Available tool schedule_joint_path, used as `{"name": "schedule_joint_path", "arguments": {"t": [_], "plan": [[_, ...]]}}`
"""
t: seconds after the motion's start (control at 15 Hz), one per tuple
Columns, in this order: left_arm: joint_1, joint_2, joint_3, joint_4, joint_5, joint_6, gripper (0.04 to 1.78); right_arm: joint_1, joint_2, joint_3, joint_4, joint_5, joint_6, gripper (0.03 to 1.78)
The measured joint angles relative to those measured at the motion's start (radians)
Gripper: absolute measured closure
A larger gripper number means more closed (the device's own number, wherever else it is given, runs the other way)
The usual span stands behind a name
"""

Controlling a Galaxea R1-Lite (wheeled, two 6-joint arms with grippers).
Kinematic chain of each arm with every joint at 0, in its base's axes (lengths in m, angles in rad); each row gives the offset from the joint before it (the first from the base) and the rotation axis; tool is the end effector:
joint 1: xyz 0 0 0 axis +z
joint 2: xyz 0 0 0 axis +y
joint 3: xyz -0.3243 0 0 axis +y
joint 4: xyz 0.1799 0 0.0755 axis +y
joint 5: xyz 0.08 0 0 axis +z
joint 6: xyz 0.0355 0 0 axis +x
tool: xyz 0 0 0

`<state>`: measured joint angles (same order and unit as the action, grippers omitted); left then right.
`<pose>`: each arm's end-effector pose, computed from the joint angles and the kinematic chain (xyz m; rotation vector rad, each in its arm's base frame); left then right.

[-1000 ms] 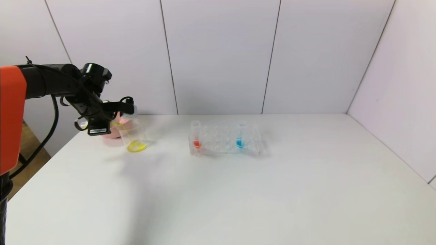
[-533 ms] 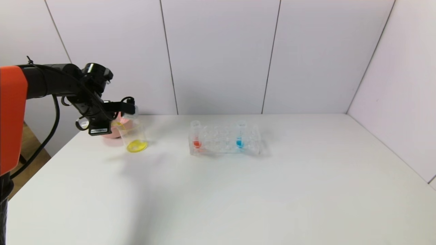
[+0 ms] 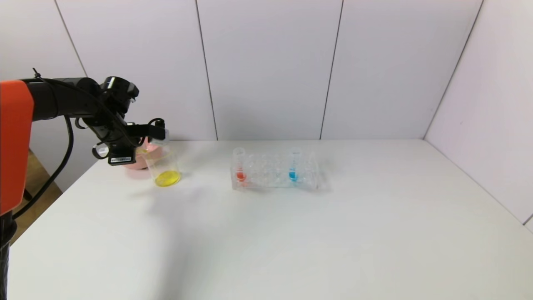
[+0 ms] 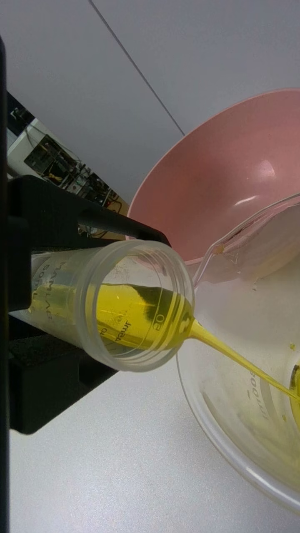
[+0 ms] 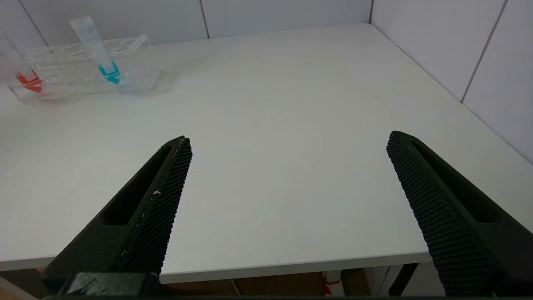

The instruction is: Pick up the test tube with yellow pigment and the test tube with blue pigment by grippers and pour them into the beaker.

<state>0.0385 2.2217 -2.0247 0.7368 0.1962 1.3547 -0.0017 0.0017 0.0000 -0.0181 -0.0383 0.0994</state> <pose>0.4554 0.0245 0.2045 1.3156 0.9362 -0.4504 -0.0288 -0.0013 0.0776 0.0997 -0.0184 -0.0392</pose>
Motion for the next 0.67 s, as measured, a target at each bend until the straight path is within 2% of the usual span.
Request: {"name": "schedule_joint_path", "arguments": {"t": [0.47, 0.67], "plan": [[-0.004, -0.002, 0.0, -0.006, 0.006, -0.001, 1.28, 0.0, 0.0, 0.0, 0.0, 0.0, 0.0, 0.1], [-0.013, -0.002, 0.0, -0.011, 0.048, -0.006, 1.28, 0.0, 0.0, 0.0, 0.0, 0.0, 0.0, 0.1]]}}
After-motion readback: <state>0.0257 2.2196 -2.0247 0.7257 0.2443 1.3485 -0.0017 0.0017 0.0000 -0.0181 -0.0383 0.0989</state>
